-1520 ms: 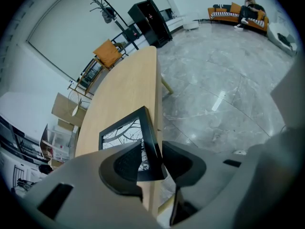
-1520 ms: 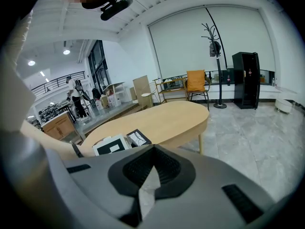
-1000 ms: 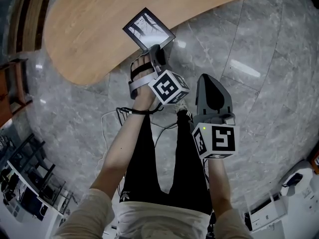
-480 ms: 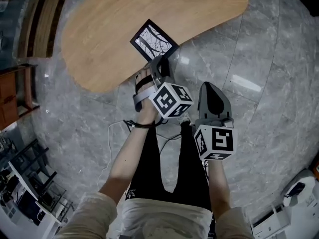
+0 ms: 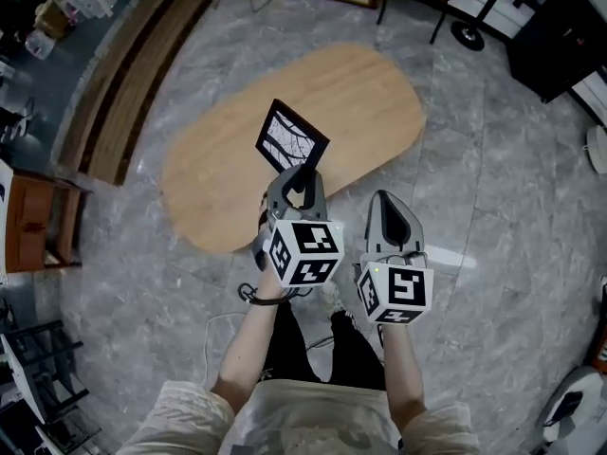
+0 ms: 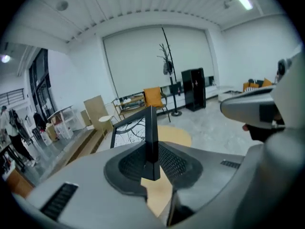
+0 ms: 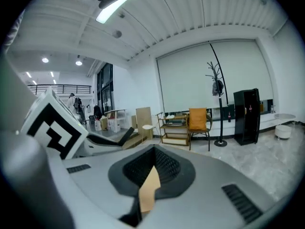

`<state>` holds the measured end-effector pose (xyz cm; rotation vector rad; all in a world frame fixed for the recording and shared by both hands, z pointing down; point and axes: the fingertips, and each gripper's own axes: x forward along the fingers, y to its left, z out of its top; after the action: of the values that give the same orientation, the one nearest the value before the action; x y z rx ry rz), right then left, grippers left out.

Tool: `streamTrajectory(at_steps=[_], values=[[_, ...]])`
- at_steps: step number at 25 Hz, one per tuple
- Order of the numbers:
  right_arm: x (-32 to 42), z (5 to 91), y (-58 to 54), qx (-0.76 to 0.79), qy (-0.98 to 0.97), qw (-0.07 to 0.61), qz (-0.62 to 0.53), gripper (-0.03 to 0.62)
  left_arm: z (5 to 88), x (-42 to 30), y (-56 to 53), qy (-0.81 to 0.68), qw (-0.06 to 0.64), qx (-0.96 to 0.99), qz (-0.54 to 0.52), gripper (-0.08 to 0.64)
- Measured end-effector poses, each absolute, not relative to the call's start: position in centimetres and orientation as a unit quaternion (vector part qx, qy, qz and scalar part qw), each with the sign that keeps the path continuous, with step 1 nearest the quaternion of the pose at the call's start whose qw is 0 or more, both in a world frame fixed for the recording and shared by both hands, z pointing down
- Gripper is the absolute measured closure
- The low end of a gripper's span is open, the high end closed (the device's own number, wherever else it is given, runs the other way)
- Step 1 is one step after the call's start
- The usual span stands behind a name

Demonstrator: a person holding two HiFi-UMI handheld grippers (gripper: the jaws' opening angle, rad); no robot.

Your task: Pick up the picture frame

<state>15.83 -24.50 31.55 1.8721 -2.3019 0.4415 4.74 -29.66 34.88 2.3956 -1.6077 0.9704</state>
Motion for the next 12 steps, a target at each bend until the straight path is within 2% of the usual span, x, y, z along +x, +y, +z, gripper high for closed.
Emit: streamTrajectory(at_steps=[7, 12], values=[[15.9, 19.2, -22.0, 0.626, -0.771, 0.045, 0.106, 0.588, 20.2, 4.4, -25.9, -0.576, 0.069, 0.791, 0.192, 0.476], [15.5, 14.3, -17.6, 0.623, -0.776, 0.020, 0.091, 0.588, 14.7, 4.3, -20.8, -0.582, 0.106, 0.803, 0.076, 0.476]])
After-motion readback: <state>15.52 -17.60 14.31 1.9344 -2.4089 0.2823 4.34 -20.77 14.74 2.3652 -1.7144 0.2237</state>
